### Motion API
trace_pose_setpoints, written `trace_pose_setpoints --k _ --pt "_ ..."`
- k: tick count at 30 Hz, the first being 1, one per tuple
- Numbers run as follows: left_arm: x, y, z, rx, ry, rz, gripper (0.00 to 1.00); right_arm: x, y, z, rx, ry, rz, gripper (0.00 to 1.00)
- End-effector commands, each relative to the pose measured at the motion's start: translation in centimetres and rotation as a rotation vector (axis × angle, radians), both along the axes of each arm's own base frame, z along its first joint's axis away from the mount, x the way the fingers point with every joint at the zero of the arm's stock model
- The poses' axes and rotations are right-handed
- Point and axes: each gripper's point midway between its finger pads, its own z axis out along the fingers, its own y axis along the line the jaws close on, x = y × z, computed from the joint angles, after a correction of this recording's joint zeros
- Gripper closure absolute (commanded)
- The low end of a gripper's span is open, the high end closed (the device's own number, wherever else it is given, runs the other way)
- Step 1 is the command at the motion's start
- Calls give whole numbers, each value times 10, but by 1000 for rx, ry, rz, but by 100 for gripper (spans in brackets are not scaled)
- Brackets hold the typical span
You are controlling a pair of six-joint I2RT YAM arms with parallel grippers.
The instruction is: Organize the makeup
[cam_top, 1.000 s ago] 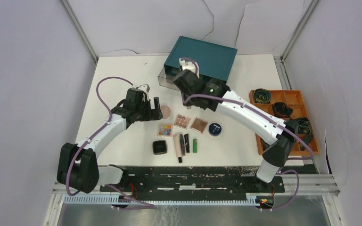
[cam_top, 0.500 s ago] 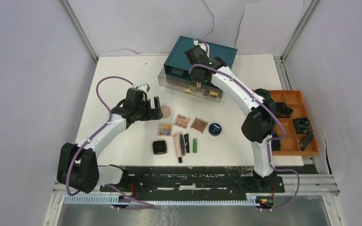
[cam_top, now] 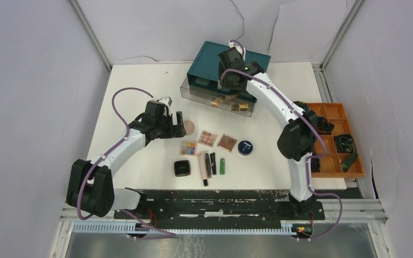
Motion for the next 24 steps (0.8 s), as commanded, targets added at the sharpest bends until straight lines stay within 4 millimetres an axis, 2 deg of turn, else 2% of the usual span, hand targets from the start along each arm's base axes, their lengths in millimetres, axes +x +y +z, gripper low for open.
trace_pose_setpoints --k 1,4,7,9,11,13,16,17,20,24 --pt "12 -4 14 7 -61 -44 1 7 0 28 6 -80 2 25" --pt "12 -3 13 7 -59 -44 1 -3 -6 42 8 -94 4 25" --pt "12 -4 14 6 -61 -43 0 -26 -2 56 19 -97 44 25" --pt "13 -4 15 4 -63 -41 0 -52 8 57 -13 -79 104 26" --pt "13 -4 14 4 -60 -39 1 -90 27 52 -62 -49 188 27" --pt "12 -4 14 2 -58 -37 1 -128 42 37 -95 -11 262 28" --pt "12 -3 14 3 -61 -32 1 -183 57 0 -46 79 323 29" --pt "11 -3 14 3 -61 -30 0 -198 58 -18 -15 125 325 30" --pt "11 -3 15 2 -63 -33 1 -230 54 -62 53 227 310 36" --pt "10 -3 16 4 -64 -35 1 -253 39 -101 25 303 314 37"
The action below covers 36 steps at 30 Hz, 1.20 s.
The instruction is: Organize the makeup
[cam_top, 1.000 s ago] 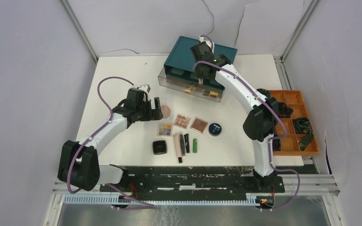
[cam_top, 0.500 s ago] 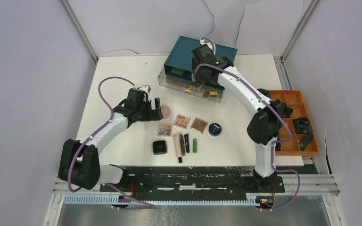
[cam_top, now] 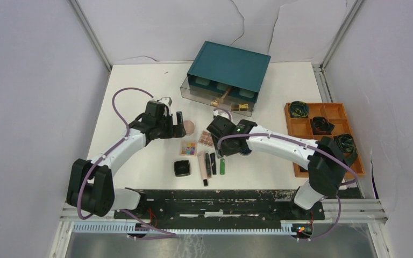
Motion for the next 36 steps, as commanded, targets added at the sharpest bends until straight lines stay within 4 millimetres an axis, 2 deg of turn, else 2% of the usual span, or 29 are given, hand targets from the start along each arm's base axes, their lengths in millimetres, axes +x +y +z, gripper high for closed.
trace_pose_setpoints --k 1,7,12,18,23,29,32,35,36 --pt "10 -2 17 2 -67 -33 1 -11 2 -19 68 46 -49 38" --pt "9 -2 16 0 -63 -29 1 -25 9 -47 51 96 -23 40" --pt "5 -1 15 0 -61 -30 1 -29 19 -62 67 125 -20 41" --pt "-1 0 17 -8 -62 -23 1 -30 8 -82 0 134 -53 45" --pt "-3 0 18 -13 -65 -26 1 -28 -4 -91 -54 120 -77 51" --pt "-4 1 18 -7 -63 -33 1 -28 -5 -103 -78 129 -71 60" --pt "-4 1 17 -3 -60 -36 1 -29 -3 -110 -75 136 -66 68" --pt "-5 1 16 -1 -57 -38 1 -31 -5 -114 -90 150 -68 90" --pt "-5 1 16 -1 -57 -40 1 -32 -6 -113 -93 154 -67 94"
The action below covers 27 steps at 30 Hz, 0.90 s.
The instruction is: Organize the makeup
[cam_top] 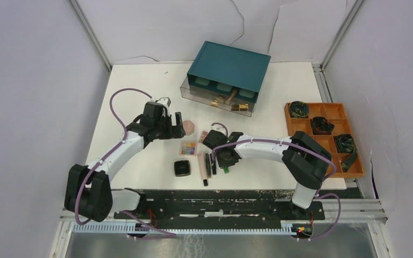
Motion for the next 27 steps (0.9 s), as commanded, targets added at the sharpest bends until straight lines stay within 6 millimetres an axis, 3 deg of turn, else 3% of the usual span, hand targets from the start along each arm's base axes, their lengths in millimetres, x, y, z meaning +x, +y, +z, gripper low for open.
trace_pose_setpoints --k 1,3,7,12,17,22,27 --pt "0 -1 8 8 -35 -39 1 1 1 -6 -8 -3 -10 96" --pt "1 -1 9 6 -38 -38 1 2 1 6 -6 -10 -6 96" --pt "1 -3 17 -4 -41 -49 6 20 11 65 26 -101 13 96" --pt "-2 -8 45 -32 -99 -83 13 66 21 154 11 -291 37 96" --pt "-14 -21 72 -98 -144 -138 18 125 24 208 66 -374 -29 96" --pt "-33 -38 79 -145 -150 -189 20 186 15 220 152 -390 -122 96" --pt "-51 -52 77 -158 -148 -231 22 228 4 224 157 -422 -166 97"
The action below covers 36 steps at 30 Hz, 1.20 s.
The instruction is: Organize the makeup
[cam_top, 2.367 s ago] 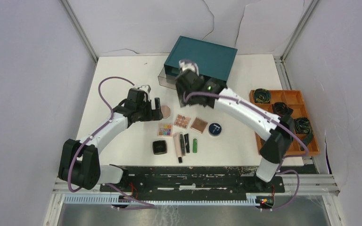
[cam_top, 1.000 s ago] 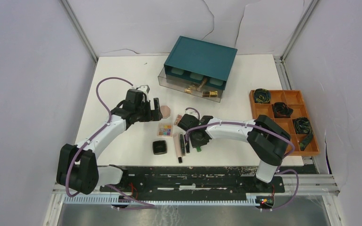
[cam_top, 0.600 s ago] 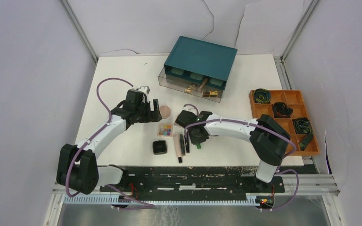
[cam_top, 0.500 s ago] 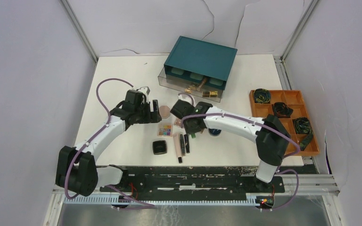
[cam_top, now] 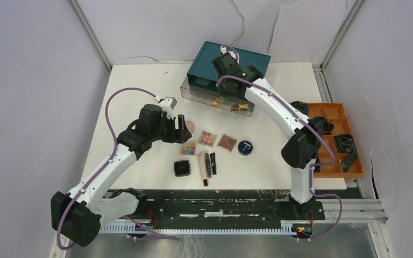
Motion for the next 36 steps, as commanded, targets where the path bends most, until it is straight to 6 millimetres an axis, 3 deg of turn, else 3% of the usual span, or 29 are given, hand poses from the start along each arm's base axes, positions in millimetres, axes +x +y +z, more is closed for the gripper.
trace_pose_setpoints --k 1,7,14,15,21,24,36 --pt "-16 -16 6 -31 -13 -60 22 24 -4 3 -10 -12 8 97" --pt "-31 -32 -4 -12 7 -97 22 56 -29 -4 4 -18 -57 97" --pt "-43 -47 -29 -7 50 -99 22 71 -48 -16 12 -6 -97 95" --pt "-46 -51 -33 -5 56 -108 22 72 -49 -17 13 -5 -99 91" --pt "-54 -63 -48 4 87 -106 21 74 -54 -14 0 -17 -80 43" --pt "-57 -65 -52 1 97 -98 21 72 -56 -9 -7 -28 -74 26" --pt "-73 -81 -89 38 152 -102 23 57 -68 21 -3 -78 -65 25"
